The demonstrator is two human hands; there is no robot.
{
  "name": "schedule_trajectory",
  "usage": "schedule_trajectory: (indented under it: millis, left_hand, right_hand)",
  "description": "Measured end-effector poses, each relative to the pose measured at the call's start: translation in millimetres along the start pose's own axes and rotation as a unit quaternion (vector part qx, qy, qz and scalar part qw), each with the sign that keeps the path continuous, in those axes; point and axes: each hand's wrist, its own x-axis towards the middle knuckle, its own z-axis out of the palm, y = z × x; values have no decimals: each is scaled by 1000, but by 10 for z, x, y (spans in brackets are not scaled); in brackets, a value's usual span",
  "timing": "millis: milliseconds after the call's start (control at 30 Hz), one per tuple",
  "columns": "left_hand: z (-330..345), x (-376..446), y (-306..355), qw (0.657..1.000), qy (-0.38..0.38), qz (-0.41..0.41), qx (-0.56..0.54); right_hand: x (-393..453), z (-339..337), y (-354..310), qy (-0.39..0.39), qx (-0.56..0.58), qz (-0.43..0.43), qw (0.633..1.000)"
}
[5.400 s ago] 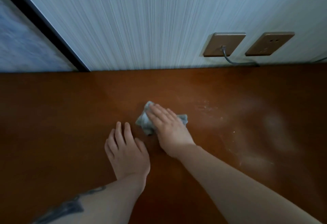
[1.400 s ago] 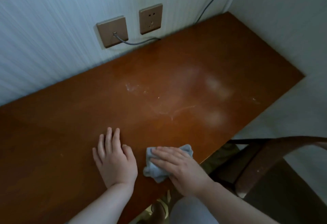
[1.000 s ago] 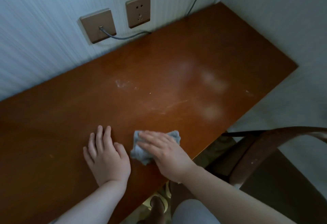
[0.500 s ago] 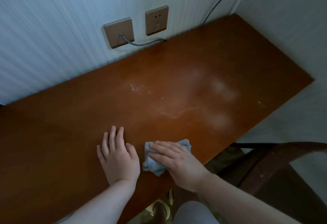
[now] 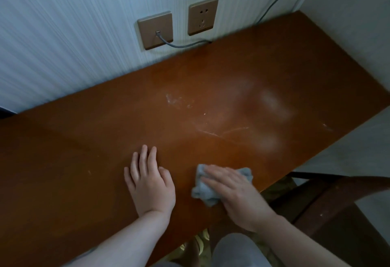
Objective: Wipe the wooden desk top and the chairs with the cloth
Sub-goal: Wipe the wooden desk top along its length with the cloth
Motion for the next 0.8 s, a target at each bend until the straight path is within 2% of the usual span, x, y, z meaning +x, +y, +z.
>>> schedule_trajectory:
  millis: [67,133,200,233,267,367,433,500,600,667,700,733,800]
  left_hand:
    - [10,4,-1,1000,-5,-5,2]
    - [16,-2,5,1000,-8,-4,2]
    - [6,-3,15,1000,-6,-7,1]
    - [-3,-3,23,1000,-4,-10,-1]
    - [-12,-3,31,1000,-2,-11,-3]
    - [-26,-11,42,1000,-5,-13,-5]
    - [-40,-16,45,1000,-10,-11,-4]
    - [-41,-12,37,1000,-13,-9,0]
    - [-32,4,25,1000,-10,-3,3]
    - [-23,10,17,1000,-8,-1,2]
    - [-22,12,11,1000,-6,1,1]
    - [-26,11,8,1000,-6,5,2]
    - [-39,15,8,1000,-11,14,7]
  right_hand:
    - [33,-74,167,78,10,130,988]
    - [373,-43,51,178,5,321,930]
    - [751,51,-264,208,12,416,885]
    - [861,117,-422,205,15,410,889]
    - [895,181,-537,191,10,369,910]
    - [625,170,-504,91,-1,198,976]
    - [331,68,-283,82,-6,176,981]
    - [110,3,-41,153,-28,267,951]
    - [193,-35,88,245,-35,444,861]
    - [430,-83,33,258,-12,501,826]
    - [535,-107,-1,236,-2,500,833]
    - [606,-136,-42,197,-5,462,865]
    - [629,-178,-105,94,-16,302,949]
